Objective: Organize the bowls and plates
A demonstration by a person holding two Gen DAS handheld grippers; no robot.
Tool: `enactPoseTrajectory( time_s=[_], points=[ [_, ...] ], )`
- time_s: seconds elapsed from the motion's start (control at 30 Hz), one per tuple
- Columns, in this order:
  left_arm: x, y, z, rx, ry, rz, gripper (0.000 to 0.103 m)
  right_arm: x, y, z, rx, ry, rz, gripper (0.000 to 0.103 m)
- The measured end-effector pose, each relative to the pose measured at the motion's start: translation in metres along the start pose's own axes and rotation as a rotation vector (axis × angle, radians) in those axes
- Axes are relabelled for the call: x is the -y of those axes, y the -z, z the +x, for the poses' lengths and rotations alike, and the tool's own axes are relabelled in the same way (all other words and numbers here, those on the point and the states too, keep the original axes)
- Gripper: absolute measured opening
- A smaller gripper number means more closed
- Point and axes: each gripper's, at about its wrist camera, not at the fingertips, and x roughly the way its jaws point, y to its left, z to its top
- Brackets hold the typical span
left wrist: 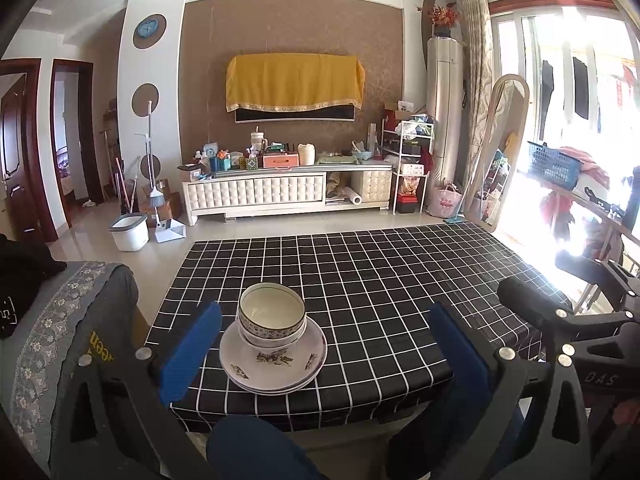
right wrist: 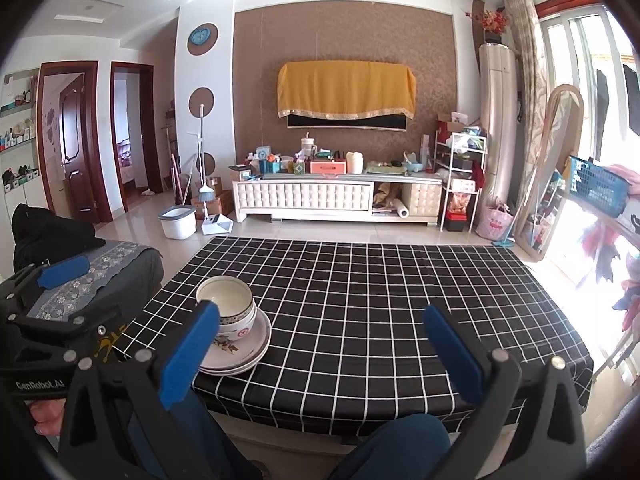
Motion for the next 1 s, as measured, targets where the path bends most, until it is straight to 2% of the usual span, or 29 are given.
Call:
enactPoseTrajectory(
  time_s=[0.27, 1.0],
  points=[
    [-0.0002, 0.0009, -0.0016, -0.001, 0.026, -0.012, 0.103, -0.0007, 0.0001, -0.0012, 0.004, -0.005, 0.002, 0.103],
    [0.0015, 0.0018, -0.0031, -0.015, 0.027, -0.025, 0.103, 0.0032, -0.0008, -0.0041, 0.004, -0.007, 0.009, 0.103]
  ],
)
